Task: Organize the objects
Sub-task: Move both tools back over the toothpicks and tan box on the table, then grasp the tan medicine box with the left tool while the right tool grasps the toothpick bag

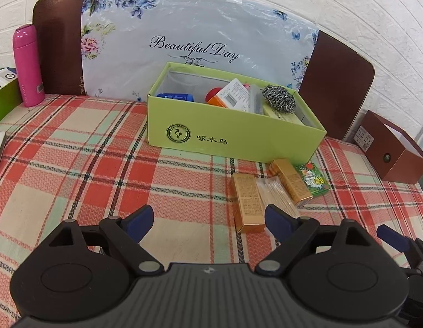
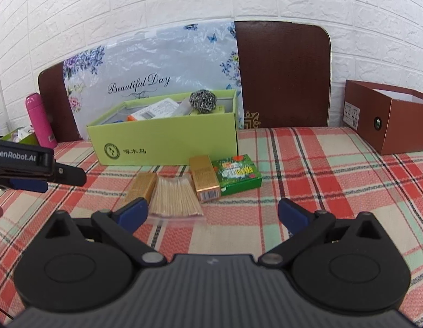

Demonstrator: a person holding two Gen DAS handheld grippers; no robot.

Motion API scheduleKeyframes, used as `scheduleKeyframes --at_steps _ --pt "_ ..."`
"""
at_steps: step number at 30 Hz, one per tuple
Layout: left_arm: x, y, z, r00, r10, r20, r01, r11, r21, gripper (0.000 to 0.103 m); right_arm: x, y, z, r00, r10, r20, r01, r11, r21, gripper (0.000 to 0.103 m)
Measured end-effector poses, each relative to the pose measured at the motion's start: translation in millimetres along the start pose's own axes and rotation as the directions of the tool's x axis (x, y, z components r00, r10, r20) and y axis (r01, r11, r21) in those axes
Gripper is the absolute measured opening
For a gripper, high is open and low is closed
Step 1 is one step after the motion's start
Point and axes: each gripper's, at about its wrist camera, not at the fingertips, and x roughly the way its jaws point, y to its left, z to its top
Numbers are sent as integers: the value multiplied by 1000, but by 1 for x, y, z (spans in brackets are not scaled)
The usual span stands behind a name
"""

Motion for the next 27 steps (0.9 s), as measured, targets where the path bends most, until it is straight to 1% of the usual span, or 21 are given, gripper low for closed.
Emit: scheduleKeyframes --at_steps 4,8,10,14,16,18,19,20,21,22,23,25,27 --pt "4 4 -9 1000 -9 -15 9 1000 -6 91 0 0 -8 1000 -1 -28 1 1000 2 103" --pt "14 -2 -17 999 -40 2 40 999 35 91 1 -1 -17 998 -4 -57 4 1000 7 103" --pt "22 -9 -15 999 -51 -2 51 997 51 91 1 -1 -20 998 -6 -70 7 1000 7 103" --pt "46 -25 -7 995 -100 -6 100 993 68 91 -1 -3 -23 997 -14 -77 15 1000 7 103" --pt "63 -30 -3 995 -96 -10 97 993 75 90 -3 -4 -22 997 -20 -74 20 1000 5 103" --pt "80 -32 -2 997 -70 -29 73 993 90 87 -4 -4 -22 997 -19 -72 19 1000 5 103" --pt "90 -31 -2 997 -52 -56 57 993 101 76 -5 -4 -22 997 -17 -71 18 1000 4 103" --pt "95 -27 -4 995 -56 -81 65 993 103 61 -4 -3 -21 997 -13 -71 13 1000 1 103" --pt "93 -24 -6 996 -59 -61 65 992 106 56 -4 -2 -21 997 -6 -71 6 1000 -5 103" --pt "89 -19 -7 997 -63 -54 68 992 105 38 -2 -1 -21 997 0 -71 -1 1000 -11 103" --pt "85 -13 -8 995 -73 -68 79 992 94 36 1 1 -21 997 5 -72 -6 1000 -16 103" --pt "74 1 -11 994 -87 -66 91 994 60 36 12 5 -19 997 18 -79 -20 1000 -24 103" --pt "62 14 -16 996 -66 -57 69 996 48 36 25 11 -16 996 32 -87 -35 999 -30 103"
